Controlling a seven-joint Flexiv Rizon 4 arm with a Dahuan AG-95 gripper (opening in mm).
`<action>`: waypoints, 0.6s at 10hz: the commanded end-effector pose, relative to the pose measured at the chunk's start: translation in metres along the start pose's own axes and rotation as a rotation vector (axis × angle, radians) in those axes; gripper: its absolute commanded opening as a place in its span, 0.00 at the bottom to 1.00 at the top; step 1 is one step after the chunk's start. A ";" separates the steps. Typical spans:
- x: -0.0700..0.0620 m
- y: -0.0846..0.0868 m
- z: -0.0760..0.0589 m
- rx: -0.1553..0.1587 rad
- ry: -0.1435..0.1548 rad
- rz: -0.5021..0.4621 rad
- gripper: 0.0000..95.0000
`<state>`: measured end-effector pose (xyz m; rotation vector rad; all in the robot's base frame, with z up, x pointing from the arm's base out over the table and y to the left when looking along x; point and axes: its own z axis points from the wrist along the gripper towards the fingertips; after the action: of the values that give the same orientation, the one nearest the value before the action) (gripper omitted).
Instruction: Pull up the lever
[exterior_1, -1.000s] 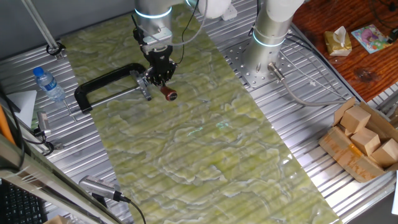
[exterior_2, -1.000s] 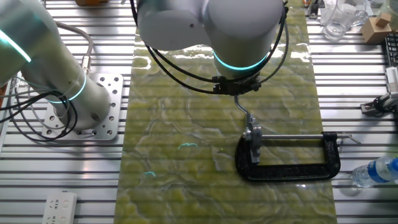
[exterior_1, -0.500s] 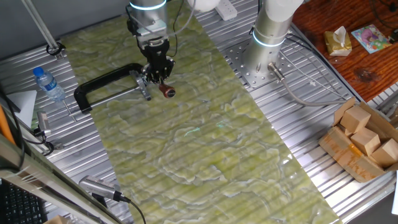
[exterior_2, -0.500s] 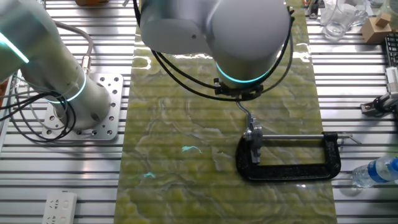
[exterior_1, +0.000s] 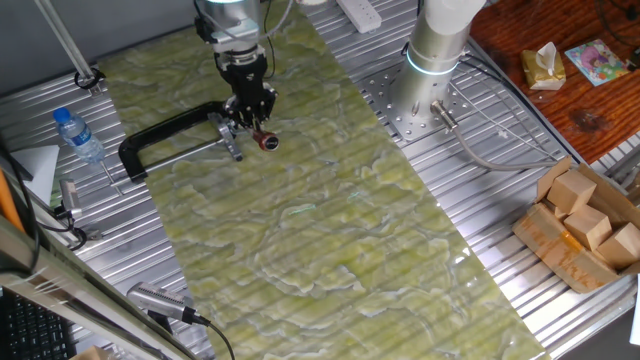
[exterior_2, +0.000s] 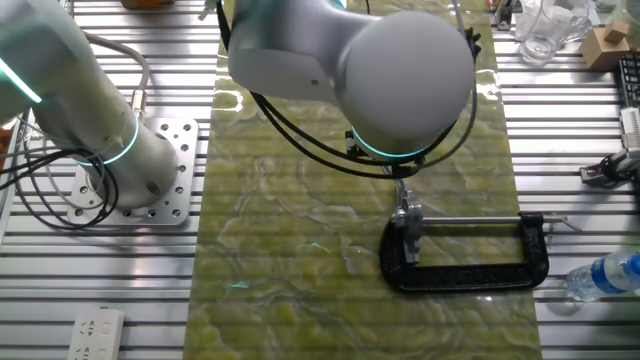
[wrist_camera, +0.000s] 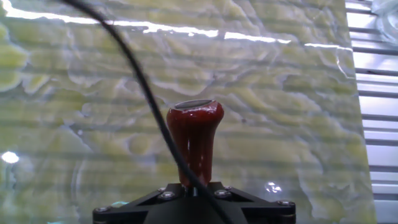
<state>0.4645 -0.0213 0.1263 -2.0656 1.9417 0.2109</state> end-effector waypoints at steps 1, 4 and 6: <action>0.001 -0.002 -0.048 0.004 -0.015 -0.001 0.00; 0.001 -0.007 -0.055 0.002 -0.045 0.005 0.00; 0.000 -0.009 -0.058 0.005 -0.058 0.012 0.00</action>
<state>0.4721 -0.0214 0.1353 -2.0196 1.9203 0.2641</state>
